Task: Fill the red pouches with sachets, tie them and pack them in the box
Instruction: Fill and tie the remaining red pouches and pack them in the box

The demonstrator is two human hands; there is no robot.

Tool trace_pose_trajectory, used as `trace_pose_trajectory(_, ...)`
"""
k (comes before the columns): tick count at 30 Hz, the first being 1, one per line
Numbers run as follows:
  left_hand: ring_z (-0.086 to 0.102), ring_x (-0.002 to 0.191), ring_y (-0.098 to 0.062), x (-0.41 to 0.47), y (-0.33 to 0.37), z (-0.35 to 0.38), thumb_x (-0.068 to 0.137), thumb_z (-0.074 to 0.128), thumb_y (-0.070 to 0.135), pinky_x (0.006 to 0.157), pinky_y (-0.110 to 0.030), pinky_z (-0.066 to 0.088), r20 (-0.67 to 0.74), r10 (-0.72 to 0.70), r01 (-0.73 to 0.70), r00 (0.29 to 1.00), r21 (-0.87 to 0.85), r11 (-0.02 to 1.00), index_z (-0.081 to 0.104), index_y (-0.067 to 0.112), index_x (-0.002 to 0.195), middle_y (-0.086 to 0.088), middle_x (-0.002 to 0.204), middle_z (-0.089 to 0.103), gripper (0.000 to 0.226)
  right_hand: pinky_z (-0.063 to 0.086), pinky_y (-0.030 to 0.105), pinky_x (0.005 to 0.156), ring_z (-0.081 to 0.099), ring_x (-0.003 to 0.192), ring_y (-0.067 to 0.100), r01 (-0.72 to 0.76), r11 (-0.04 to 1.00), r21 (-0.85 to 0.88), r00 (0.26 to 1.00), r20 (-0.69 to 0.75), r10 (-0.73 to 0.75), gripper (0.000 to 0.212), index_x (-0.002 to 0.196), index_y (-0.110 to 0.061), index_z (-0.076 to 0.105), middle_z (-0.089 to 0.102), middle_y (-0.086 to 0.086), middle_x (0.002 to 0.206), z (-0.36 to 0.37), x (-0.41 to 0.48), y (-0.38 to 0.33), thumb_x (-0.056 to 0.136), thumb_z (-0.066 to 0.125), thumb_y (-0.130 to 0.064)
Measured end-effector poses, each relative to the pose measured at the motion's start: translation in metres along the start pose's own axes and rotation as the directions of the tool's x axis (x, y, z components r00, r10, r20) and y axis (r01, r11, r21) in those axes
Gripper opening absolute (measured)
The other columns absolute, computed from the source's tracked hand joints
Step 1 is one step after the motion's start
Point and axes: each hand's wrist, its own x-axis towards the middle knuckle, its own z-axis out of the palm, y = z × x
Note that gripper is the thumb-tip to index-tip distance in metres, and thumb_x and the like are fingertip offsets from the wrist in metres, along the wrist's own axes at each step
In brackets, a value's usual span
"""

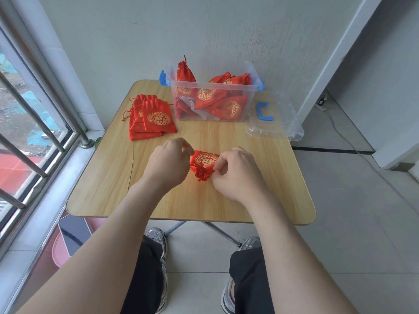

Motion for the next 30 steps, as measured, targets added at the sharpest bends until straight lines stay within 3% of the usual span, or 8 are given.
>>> trace_pose_trajectory(4, 0.060, 0.071, -0.010, -0.005, 0.003, -0.010, 0.103, 0.041, 0.010, 0.064, -0.025, 0.048, 0.016, 0.030, -0.026, 0.999, -0.194, 0.981, 0.075, 0.020, 0.107, 0.009, 0.079, 0.063, 0.036, 0.049, 0.024, 0.068, 0.064, 0.086, 0.011, 0.022, 0.981, 0.193, 1.000, -0.026, -0.017, 0.003, 0.102, -0.023, 0.065, 0.067, -0.007, 0.098, -0.001, 0.004, 0.002, 0.100, 0.063, -0.022)
trace_pose_trajectory(7, 0.059, 0.091, -0.005, -0.007, 0.006, -0.013, 0.093, 0.046, 0.001, 0.082, -0.030, 0.047, 0.116, 0.106, -0.070, 0.988, -0.276, 0.959, 0.073, 0.025, 0.122, 0.009, 0.105, 0.063, 0.046, 0.055, 0.026, 0.062, 0.068, 0.076, 0.007, -0.031, 0.937, 0.348, 0.994, -0.090, 0.067, 0.001, 0.103, -0.026, 0.061, 0.071, -0.007, 0.093, 0.000, 0.009, 0.004, 0.104, 0.060, -0.026)
trace_pose_trajectory(11, 0.048, 0.121, -0.026, -0.005, 0.005, 0.000, 0.094, 0.066, 0.024, 0.104, -0.037, 0.042, 0.188, 0.145, -0.104, 0.971, -0.208, 0.972, 0.064, 0.030, 0.118, 0.004, 0.135, 0.042, 0.024, 0.063, 0.052, 0.084, 0.076, 0.091, 0.020, -0.007, 0.799, 0.601, 0.989, -0.113, 0.094, 0.003, 0.105, -0.024, 0.061, 0.077, 0.000, 0.100, 0.000, 0.013, 0.001, 0.106, 0.059, -0.025)
trace_pose_trajectory(13, 0.051, 0.118, -0.026, 0.000, 0.007, 0.003, 0.097, 0.062, 0.033, 0.103, -0.041, 0.042, 0.167, 0.118, -0.075, 0.979, -0.244, 0.967, 0.063, 0.029, 0.100, 0.003, 0.126, 0.052, 0.005, 0.062, 0.055, 0.090, 0.077, 0.094, 0.026, -0.002, 0.691, 0.723, 0.986, -0.112, 0.121, 0.005, 0.110, -0.019, 0.062, 0.080, 0.005, 0.100, -0.002, 0.013, -0.004, 0.108, 0.060, -0.023)
trace_pose_trajectory(16, 0.061, 0.090, -0.019, 0.009, 0.009, 0.003, 0.106, 0.055, 0.024, 0.083, -0.041, 0.049, 0.136, 0.071, -0.010, 0.988, -0.408, 0.913, 0.064, 0.016, 0.101, 0.000, 0.097, 0.067, 0.013, 0.061, 0.057, 0.093, 0.077, 0.096, 0.031, -0.015, 0.554, 0.832, 0.985, -0.083, 0.152, 0.026, 0.121, -0.023, 0.057, 0.081, 0.008, 0.100, -0.005, 0.016, -0.006, 0.102, 0.071, -0.031)
trace_pose_trajectory(20, 0.070, 0.083, -0.022, 0.022, 0.010, 0.000, 0.109, 0.057, 0.022, 0.081, -0.048, 0.060, 0.092, 0.041, 0.020, 0.995, -0.581, 0.814, 0.068, 0.011, 0.107, -0.011, 0.095, 0.075, 0.016, 0.063, 0.041, 0.072, 0.077, 0.076, 0.018, 0.105, 0.762, 0.640, 0.975, -0.216, 0.047, 0.055, 0.127, -0.030, 0.043, 0.080, -0.001, 0.088, 0.001, 0.018, -0.007, 0.090, 0.084, -0.022)
trace_pose_trajectory(24, 0.078, 0.094, -0.031, 0.032, 0.011, -0.001, 0.107, 0.061, 0.022, 0.086, -0.058, 0.063, 0.023, 0.025, -0.004, 0.999, -0.637, 0.771, 0.073, 0.020, 0.110, -0.006, 0.099, 0.081, 0.013, 0.053, 0.036, 0.056, 0.067, 0.062, 0.015, 0.274, 0.840, 0.467, 0.922, -0.377, -0.091, 0.035, 0.115, -0.025, 0.049, 0.073, -0.003, 0.084, 0.006, 0.028, -0.013, 0.095, 0.074, -0.010)
trace_pose_trajectory(30, 0.066, 0.071, -0.022, 0.053, 0.007, 0.000, 0.108, 0.056, 0.032, 0.065, -0.038, 0.055, -0.190, 0.035, -0.122, 0.981, -0.471, 0.874, 0.067, 0.017, 0.085, -0.003, 0.075, 0.070, 0.029, 0.061, 0.033, 0.081, 0.073, 0.089, 0.004, 0.230, 0.880, 0.414, 0.947, -0.302, -0.106, 0.030, 0.112, -0.027, 0.075, 0.077, -0.016, 0.102, 0.010, 0.054, -0.018, 0.084, 0.085, -0.021)
